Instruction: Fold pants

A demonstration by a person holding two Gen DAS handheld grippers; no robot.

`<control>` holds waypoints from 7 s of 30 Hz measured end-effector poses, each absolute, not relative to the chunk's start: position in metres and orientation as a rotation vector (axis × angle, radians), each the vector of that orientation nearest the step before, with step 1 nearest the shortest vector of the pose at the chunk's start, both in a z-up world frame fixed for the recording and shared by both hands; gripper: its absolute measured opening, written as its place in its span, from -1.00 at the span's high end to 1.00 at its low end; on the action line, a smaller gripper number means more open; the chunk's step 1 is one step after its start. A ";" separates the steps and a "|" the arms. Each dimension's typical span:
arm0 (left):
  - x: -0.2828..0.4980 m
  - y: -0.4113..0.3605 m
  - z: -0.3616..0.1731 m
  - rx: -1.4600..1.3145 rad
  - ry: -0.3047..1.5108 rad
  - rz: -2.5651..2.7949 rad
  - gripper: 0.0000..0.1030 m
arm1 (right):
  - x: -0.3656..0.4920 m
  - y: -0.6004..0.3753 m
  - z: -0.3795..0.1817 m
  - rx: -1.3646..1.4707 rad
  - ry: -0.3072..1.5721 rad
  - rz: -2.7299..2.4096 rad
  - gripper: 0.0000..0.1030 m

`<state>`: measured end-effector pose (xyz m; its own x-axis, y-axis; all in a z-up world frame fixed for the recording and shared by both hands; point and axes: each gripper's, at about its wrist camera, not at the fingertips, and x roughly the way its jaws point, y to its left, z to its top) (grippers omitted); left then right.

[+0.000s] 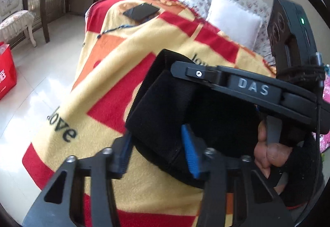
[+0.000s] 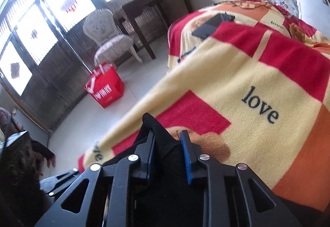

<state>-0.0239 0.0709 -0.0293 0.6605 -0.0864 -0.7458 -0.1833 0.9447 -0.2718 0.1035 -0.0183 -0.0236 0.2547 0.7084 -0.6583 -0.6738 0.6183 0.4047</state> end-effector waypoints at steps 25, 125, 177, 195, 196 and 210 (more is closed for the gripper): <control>-0.048 -0.018 0.018 -0.201 0.713 -0.308 0.78 | 0.074 -0.160 0.031 0.337 0.800 0.759 0.07; -0.027 -0.122 0.002 0.077 0.791 -0.285 -0.42 | -0.076 -0.336 0.033 0.175 0.788 0.313 0.23; -0.020 -0.101 -0.005 -0.032 0.848 -0.242 -0.50 | -0.067 -0.310 0.011 0.116 0.854 0.259 -0.27; 0.005 -0.072 -0.009 -0.150 0.907 -0.298 -0.65 | -0.039 -0.348 -0.016 0.325 0.884 0.254 -0.50; 0.007 -0.074 -0.011 -0.149 0.914 -0.299 -0.65 | -0.036 -0.349 -0.018 0.338 0.886 0.266 -0.51; 0.019 -0.095 -0.028 -0.186 0.952 -0.374 -0.76 | -0.022 -0.344 -0.035 0.407 0.885 0.342 -0.66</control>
<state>0.0194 -0.0947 -0.0285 0.5226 -0.3911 -0.7575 0.2297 0.9203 -0.3167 -0.0219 -0.3442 -0.0354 0.5883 0.4489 -0.6726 -0.1192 0.8708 0.4769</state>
